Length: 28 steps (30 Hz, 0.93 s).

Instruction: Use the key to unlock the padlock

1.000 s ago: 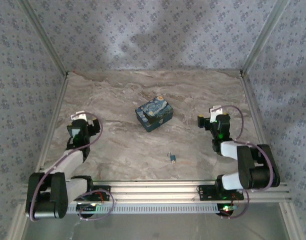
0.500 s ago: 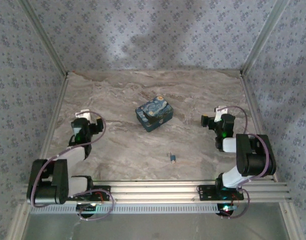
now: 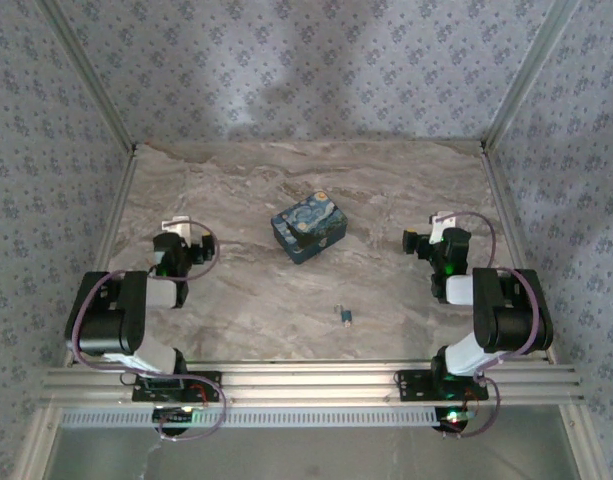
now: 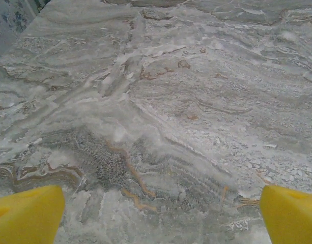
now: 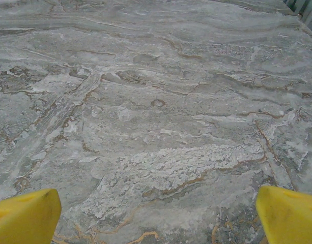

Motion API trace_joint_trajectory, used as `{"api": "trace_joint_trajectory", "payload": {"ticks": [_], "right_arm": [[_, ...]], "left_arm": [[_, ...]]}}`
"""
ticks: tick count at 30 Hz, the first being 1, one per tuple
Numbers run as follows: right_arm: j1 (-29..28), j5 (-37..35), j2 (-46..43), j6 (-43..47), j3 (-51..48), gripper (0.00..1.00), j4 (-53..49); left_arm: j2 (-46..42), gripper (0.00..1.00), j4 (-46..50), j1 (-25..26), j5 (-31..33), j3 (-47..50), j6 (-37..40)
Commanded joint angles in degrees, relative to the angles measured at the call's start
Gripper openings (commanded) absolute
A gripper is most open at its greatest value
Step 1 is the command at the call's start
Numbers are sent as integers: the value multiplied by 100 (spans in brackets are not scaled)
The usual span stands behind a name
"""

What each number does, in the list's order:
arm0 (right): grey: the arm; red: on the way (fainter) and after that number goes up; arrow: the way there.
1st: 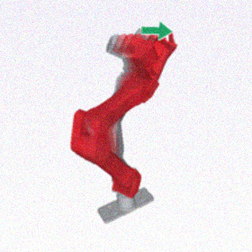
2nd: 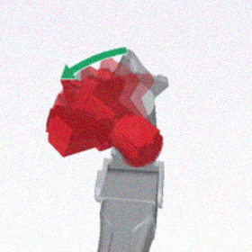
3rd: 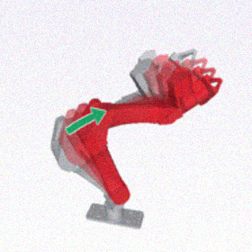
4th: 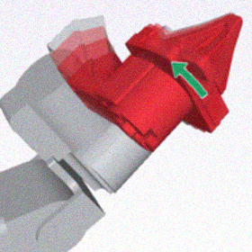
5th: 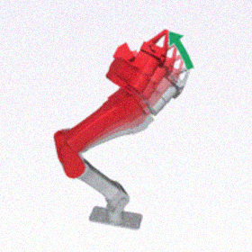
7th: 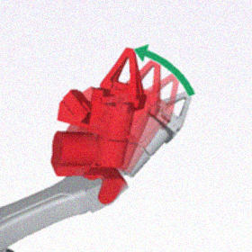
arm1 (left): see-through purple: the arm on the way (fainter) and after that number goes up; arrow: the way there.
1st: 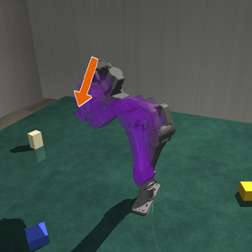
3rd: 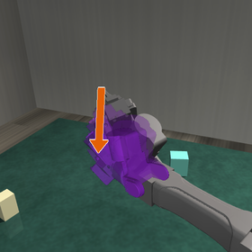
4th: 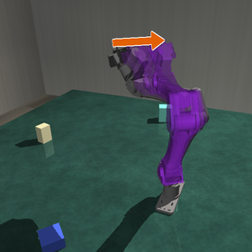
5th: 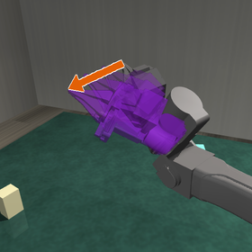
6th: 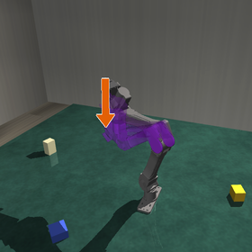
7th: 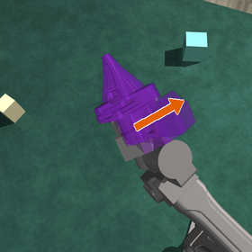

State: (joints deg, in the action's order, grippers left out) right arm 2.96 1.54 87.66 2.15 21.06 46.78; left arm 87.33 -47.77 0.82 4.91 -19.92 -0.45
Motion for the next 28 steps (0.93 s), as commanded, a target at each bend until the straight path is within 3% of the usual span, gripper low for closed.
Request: {"api": "trace_joint_trajectory", "payload": {"ticks": [1,3,28], "right_arm": [[-39,-11,-29,-75,126,100,22],[-37,1,-26,-82,118,100,23],[-74,-77,-38,-62,115,100,28]], "left_arm": [[55,98,134,-105,-86,-385,-59],[48,98,98,-291,-393,-362,-170],[50,98,145,-236,-314,-383,-116]]}}
